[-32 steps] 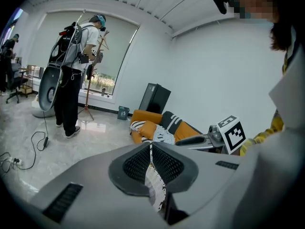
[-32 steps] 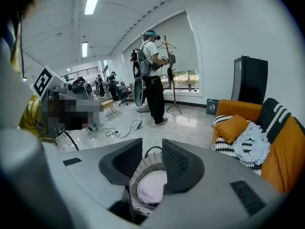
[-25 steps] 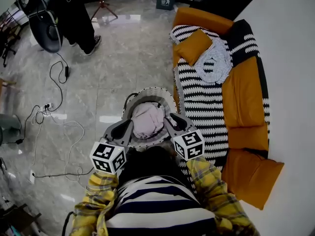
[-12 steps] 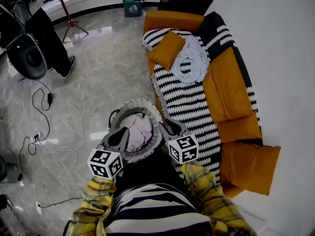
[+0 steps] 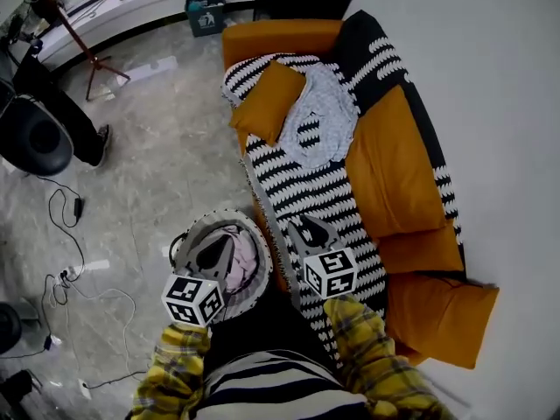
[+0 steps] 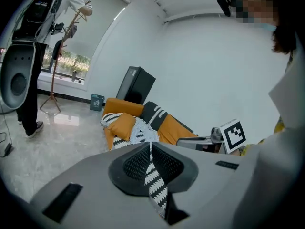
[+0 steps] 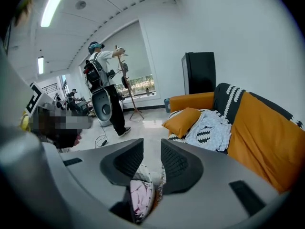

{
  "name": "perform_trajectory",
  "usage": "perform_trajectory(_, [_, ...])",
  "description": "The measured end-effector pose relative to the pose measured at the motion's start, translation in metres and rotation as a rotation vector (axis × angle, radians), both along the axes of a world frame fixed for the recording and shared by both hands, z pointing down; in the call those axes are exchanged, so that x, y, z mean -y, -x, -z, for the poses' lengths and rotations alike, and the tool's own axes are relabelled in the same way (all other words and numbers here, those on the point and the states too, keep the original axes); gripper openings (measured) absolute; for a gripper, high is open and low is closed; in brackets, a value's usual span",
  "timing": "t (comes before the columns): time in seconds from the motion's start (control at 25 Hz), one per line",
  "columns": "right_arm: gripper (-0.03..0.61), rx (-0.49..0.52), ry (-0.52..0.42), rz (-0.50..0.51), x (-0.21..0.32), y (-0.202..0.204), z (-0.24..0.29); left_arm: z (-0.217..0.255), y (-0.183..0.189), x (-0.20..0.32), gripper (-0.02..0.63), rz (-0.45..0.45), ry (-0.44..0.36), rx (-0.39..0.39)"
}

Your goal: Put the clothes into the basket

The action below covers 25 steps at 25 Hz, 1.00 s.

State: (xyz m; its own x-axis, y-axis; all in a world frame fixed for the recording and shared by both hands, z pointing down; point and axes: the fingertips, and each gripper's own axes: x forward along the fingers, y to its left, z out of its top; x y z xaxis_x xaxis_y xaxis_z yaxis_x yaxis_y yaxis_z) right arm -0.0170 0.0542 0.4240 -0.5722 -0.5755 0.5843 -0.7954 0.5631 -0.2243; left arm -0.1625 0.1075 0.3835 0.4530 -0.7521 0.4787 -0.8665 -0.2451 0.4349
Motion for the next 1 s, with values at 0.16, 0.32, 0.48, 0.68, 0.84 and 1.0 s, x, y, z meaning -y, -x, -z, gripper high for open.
perform_trajectory(0.16, [0.129,0.0,0.015,-0.049,0.046,-0.035,-0.02,-0.019,-0.033,0.045,0.026,-0.032,0.021,0.02])
perform_trajectory(0.32, [0.129,0.002,0.029,-0.095,0.079,-0.06,-0.04,-0.036,-0.058,0.081,0.026,-0.08,0.037,0.051])
perform_trajectory(0.48, [0.129,-0.008,0.041,-0.121,0.103,-0.082,-0.067,-0.059,-0.084,0.11,0.026,-0.143,0.045,0.085])
perform_trajectory(0.68, [0.129,-0.025,0.054,-0.156,0.136,-0.103,-0.104,-0.086,-0.107,0.146,0.026,-0.214,0.051,0.117])
perform_trajectory(0.84, [0.13,-0.032,0.065,-0.201,0.159,-0.123,-0.136,-0.114,-0.125,0.17,0.026,-0.262,0.057,0.146])
perform_trajectory(1.0, [0.133,-0.043,0.059,-0.229,0.181,-0.136,-0.16,-0.144,-0.141,0.195,0.026,-0.294,0.05,0.191])
